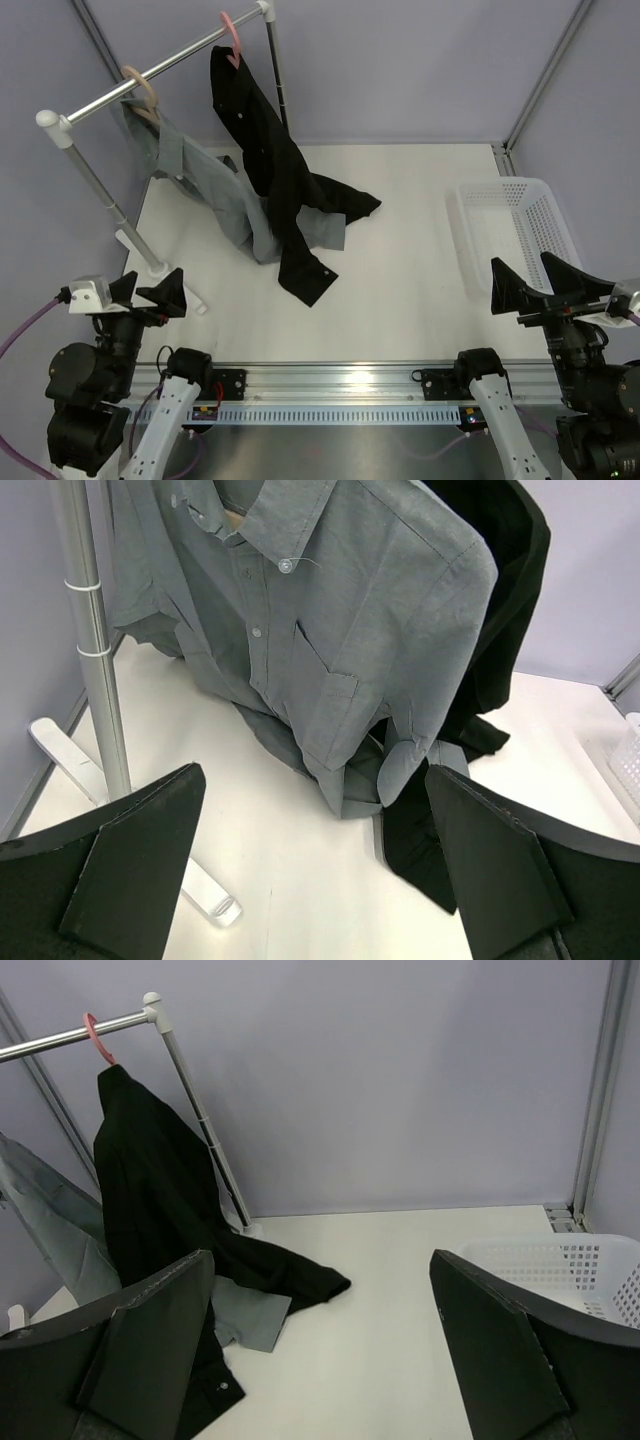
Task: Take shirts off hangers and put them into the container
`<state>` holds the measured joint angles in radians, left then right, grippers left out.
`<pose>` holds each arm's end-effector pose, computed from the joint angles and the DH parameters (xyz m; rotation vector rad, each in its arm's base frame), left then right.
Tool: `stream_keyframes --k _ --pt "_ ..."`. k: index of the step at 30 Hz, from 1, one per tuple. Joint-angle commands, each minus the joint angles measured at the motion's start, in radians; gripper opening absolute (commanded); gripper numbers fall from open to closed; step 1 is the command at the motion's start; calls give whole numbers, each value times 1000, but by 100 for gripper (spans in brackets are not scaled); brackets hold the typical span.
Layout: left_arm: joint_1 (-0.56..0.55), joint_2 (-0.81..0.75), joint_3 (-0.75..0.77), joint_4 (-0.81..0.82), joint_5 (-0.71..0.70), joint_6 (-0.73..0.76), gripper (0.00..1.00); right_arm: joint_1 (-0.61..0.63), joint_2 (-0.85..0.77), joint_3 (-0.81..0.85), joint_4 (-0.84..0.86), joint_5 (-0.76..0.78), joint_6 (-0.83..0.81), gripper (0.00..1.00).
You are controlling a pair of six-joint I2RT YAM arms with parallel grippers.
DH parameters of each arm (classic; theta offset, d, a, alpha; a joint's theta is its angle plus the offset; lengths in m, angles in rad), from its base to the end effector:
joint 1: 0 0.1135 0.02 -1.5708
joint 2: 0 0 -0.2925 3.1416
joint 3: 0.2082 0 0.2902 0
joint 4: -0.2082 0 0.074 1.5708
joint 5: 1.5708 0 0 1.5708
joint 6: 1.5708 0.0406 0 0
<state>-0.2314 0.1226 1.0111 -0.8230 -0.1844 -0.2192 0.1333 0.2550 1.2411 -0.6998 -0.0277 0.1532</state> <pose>-0.0218 0.0128 0.4149 -0.1392 1.5040 -0.2231 -0.0462 -0.0051 0.4895 -0.0110 1.2890 0.2636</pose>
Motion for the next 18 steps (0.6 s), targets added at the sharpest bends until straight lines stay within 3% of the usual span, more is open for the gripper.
stream_keyframes --k 1,8,18 --pt "-5 43 18 16 17 -22 99 12 46 -9 22 -67 -9 100" --pt "-5 170 70 22 20 -77 99 14 122 -20 8 -170 3 99" --pt "-5 595 299 114 -10 -249 99 14 145 -88 11 -293 23 99"
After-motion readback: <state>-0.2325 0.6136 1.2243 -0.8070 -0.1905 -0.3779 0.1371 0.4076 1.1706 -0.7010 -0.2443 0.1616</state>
